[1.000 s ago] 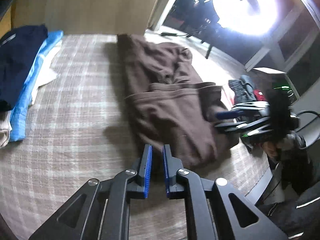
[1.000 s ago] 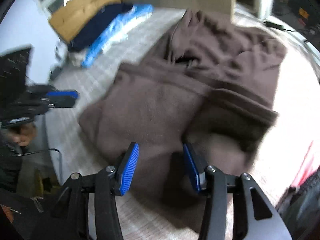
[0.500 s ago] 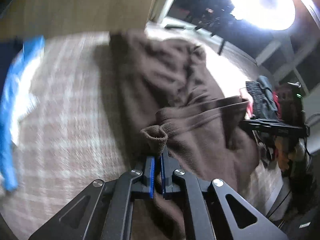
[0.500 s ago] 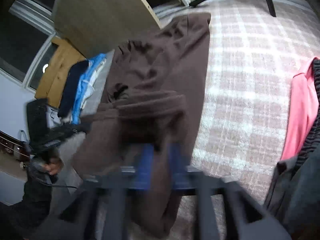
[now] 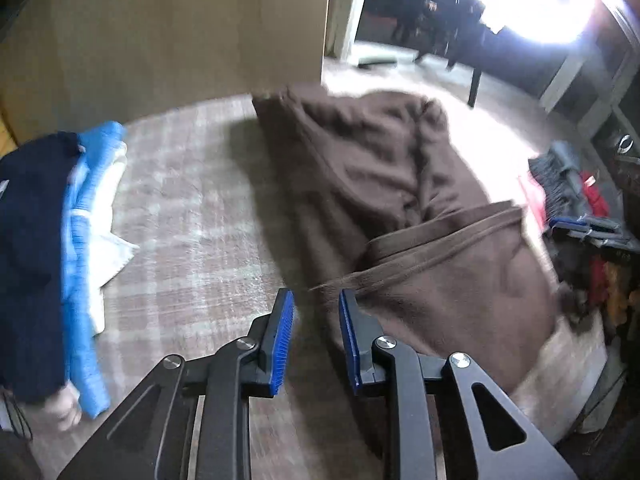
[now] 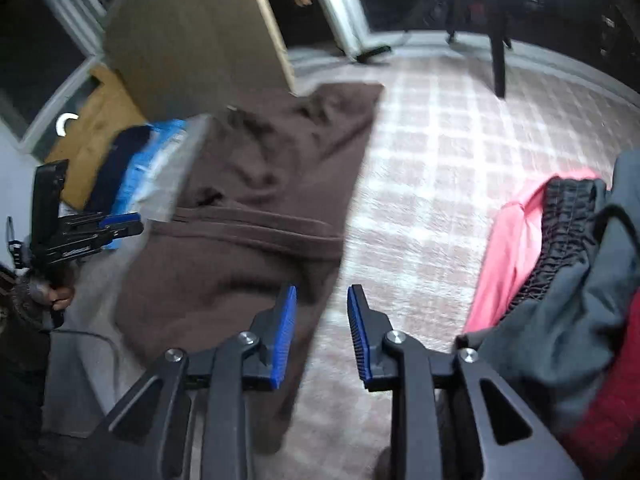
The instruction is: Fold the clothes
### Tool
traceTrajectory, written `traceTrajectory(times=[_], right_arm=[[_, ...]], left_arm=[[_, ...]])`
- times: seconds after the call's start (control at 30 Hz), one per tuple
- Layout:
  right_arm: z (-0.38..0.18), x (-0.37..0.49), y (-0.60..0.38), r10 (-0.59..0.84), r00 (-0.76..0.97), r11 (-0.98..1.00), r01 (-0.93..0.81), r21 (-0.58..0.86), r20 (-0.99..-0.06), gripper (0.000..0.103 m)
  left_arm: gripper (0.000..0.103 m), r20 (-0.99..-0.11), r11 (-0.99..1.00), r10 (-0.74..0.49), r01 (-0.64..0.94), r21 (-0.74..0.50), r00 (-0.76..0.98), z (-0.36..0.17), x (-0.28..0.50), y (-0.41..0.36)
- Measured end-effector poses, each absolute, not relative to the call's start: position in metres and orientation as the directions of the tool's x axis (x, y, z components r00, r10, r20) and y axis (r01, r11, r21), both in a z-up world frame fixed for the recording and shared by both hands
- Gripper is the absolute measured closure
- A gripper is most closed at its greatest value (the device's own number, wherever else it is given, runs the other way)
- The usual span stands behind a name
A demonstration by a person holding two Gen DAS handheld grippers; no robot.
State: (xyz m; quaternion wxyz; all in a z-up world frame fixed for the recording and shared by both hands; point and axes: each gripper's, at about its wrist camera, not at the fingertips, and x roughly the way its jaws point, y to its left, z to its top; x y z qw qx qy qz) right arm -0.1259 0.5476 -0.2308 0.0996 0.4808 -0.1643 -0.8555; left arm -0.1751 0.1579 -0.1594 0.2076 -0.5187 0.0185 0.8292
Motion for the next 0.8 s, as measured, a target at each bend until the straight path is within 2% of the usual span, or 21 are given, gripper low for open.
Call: traceTrajectory(times=[0.07, 0.17, 0.23, 0.3, 0.37, 0.43, 0.5, 0.63, 0.7, 0.8], right_arm=[[-0.225, -0.123, 0.537, -0.365, -0.528, -0.917, 0.065, 0.393, -0.766, 0.076], [-0.236, -0.135, 0.512, -0.353, -0.529, -0.932, 0.127, 0.339, -0.772, 0.060], [-0.258, -0.150, 0.502, -0.332, -0.501, -0.942, 0.133, 0.307, -0.799, 0.059], [-0.277, -0.160, 0.494, -0.295, -0.463, -0.956, 0.135, 0.262, -0.836, 0.059], [-0.269, -0.159, 0.495, -0.277, -0.427, -0.961, 0.123, 0.248, -0.861, 0.059], [-0.248, -0.151, 0.508, -0.298, -0.429, -0.953, 0.080, 0.293, -0.853, 0.059], [-0.217, -0.139, 0.524, -0.303, -0.476, -0.947, 0.056, 0.315, -0.826, 0.059], [-0.149, -0.127, 0.551, -0.205, -0.565, -0.970, 0.008, 0.244, -0.799, 0.059], [-0.127, -0.135, 0.558, -0.156, -0.602, -0.981, -0.001, 0.195, -0.783, 0.059], [-0.120, -0.165, 0.565, -0.127, -0.625, -0.987, 0.000, 0.163, -0.770, 0.059]], left_arm=[[0.079, -0.842, -0.879, 0.403, -0.409, -0.246, -0.360, -0.152, -0.159, 0.167], [0.077, -0.850, -0.832, 0.433, -0.497, -0.248, -0.300, -0.168, -0.140, 0.198], [0.074, -0.882, -0.832, 0.399, -0.505, -0.232, -0.252, -0.200, -0.141, 0.211], [0.074, -0.869, -0.831, 0.435, -0.476, -0.288, -0.234, -0.219, -0.147, 0.206], [0.082, -0.873, -0.832, 0.446, -0.451, -0.323, -0.199, -0.211, -0.154, 0.197], [0.083, -0.866, -0.829, 0.459, -0.445, -0.338, -0.198, -0.187, -0.159, 0.185], [0.079, -0.852, -0.820, 0.460, -0.488, -0.299, -0.251, -0.150, -0.164, 0.169], [0.070, -0.848, -0.833, 0.382, -0.534, -0.143, -0.368, -0.098, -0.190, 0.143], [0.070, -0.850, -0.837, 0.360, -0.536, -0.111, -0.386, -0.092, -0.215, 0.137], [0.070, -0.870, -0.830, 0.320, -0.554, -0.067, -0.375, -0.111, -0.253, 0.147]])
